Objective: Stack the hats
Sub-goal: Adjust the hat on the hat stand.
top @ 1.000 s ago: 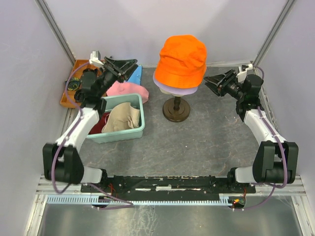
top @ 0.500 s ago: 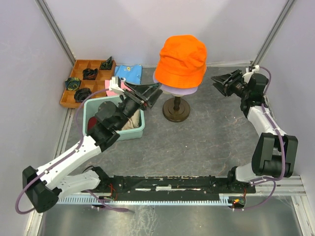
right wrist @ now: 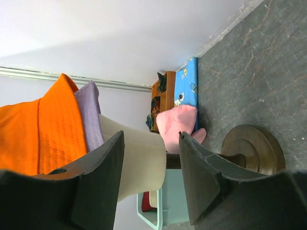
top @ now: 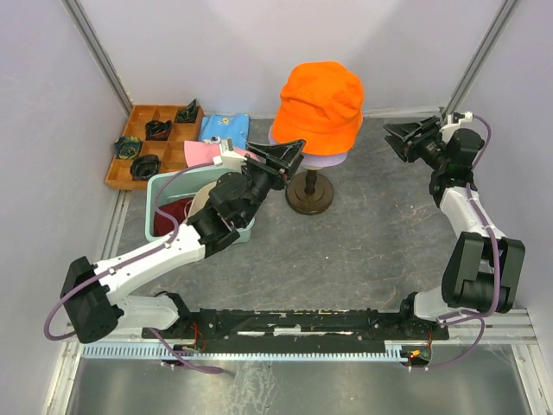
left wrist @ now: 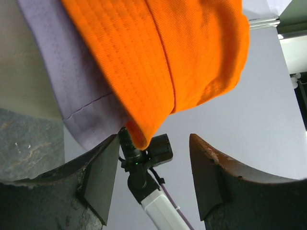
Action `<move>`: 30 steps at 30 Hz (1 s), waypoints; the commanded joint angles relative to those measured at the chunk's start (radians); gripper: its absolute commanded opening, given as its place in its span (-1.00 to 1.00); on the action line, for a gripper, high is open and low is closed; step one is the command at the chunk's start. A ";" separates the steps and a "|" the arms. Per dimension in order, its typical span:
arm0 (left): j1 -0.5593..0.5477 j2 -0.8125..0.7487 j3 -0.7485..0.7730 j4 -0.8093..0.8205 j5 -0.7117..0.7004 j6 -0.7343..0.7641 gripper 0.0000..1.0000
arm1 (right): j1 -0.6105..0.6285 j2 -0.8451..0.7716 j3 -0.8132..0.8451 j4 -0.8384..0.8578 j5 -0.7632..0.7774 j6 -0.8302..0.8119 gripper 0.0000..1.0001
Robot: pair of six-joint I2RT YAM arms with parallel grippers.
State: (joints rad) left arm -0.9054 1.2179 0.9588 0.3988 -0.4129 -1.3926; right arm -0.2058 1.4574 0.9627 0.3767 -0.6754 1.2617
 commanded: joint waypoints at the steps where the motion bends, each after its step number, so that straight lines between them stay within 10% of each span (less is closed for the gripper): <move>1: -0.004 0.024 0.080 0.087 -0.075 0.077 0.34 | -0.009 0.007 0.022 0.100 0.002 0.031 0.14; 13: -0.004 0.053 0.062 0.114 -0.088 0.075 0.28 | -0.018 0.010 0.004 0.133 0.006 0.058 0.14; 30: 0.064 0.066 0.028 0.119 -0.035 0.057 -0.51 | -0.020 -0.003 -0.013 0.136 0.006 0.058 0.14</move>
State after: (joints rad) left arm -0.8700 1.2835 0.9916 0.4671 -0.4541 -1.3624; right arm -0.2211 1.4685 0.9504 0.4564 -0.6731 1.3235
